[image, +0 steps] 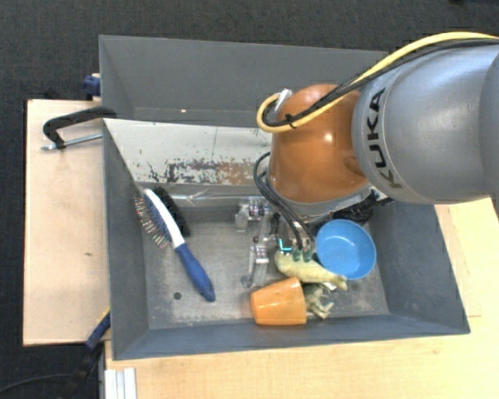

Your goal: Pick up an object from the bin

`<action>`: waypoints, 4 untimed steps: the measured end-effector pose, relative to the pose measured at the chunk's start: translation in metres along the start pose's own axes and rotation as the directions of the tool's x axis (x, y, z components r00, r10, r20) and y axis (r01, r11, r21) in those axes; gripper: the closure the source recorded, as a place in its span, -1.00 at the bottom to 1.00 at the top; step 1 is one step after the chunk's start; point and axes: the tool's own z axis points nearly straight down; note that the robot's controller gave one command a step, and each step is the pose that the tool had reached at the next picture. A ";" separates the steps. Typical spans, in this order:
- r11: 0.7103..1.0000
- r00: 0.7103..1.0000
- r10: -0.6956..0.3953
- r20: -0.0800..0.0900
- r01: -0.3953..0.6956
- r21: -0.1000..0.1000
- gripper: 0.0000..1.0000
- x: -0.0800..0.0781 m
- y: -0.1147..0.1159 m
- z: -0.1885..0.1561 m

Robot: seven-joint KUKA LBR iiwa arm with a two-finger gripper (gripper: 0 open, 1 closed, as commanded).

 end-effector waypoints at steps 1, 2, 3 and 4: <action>0.990 0.990 -0.140 0.017 0.140 -0.002 -1.00 0.020 0.105 0.092; 0.908 0.907 -0.420 0.027 0.420 0.004 -1.00 0.015 0.070 0.088; 0.907 0.907 -0.421 0.024 0.421 0.003 1.00 0.016 0.071 0.086; 0.999 0.999 -0.042 0.001 0.042 -0.004 1.00 -0.005 0.070 0.090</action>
Offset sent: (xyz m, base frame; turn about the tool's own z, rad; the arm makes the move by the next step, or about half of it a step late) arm -0.0235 0.1001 -0.0933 -0.1349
